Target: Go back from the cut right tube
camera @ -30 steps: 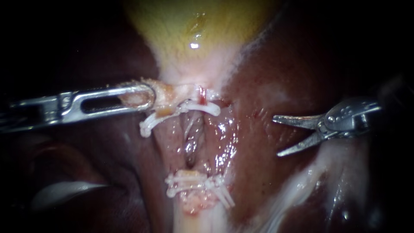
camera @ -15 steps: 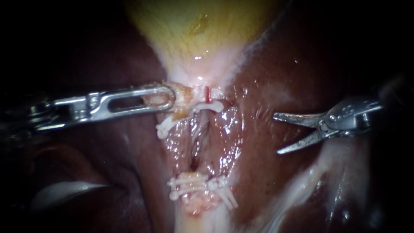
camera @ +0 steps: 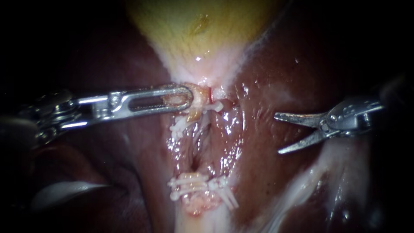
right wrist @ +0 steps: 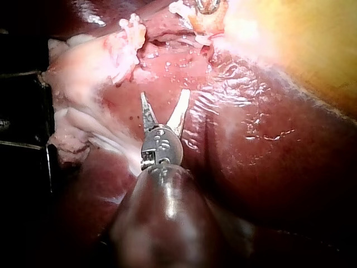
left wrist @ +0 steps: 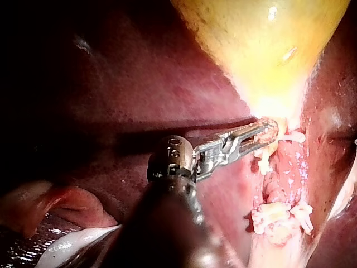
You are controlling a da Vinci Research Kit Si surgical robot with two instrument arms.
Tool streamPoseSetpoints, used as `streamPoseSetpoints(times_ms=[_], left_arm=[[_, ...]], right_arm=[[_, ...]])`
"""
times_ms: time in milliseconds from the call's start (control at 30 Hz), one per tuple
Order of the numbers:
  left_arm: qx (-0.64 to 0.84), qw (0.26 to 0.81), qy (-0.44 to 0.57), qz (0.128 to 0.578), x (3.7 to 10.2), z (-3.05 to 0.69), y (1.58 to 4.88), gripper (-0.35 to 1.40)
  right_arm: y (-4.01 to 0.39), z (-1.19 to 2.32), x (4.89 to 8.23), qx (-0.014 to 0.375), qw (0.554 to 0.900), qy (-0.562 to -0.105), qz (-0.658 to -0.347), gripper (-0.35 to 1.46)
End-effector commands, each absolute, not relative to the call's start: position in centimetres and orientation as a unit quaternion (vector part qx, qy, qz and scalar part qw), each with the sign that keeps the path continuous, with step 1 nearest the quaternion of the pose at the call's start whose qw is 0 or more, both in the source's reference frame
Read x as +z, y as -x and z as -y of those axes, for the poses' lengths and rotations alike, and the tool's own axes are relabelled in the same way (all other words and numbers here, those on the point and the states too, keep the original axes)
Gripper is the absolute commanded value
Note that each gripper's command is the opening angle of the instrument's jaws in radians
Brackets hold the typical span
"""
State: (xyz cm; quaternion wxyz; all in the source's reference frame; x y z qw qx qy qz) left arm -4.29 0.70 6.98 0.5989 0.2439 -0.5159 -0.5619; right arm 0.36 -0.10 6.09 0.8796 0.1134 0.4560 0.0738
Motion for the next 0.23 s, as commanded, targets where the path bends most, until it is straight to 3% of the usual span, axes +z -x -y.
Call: streamPoseSetpoints(times_ms=[33, 233], left_arm=[[-0.562, 0.599, -0.244, 0.516, 6.97, -0.7, 4.29, -0.35], [-0.561, 0.599, -0.245, 0.516, 6.97, -0.69, 4.29, -0.35]], right_arm=[[-0.35, 0.1, 6.09, 0.074, 0.88, -0.113, -0.456, 1.45], [-0.35, 0.1, 6.09, 0.074, 0.88, -0.113, -0.456, 1.45]])
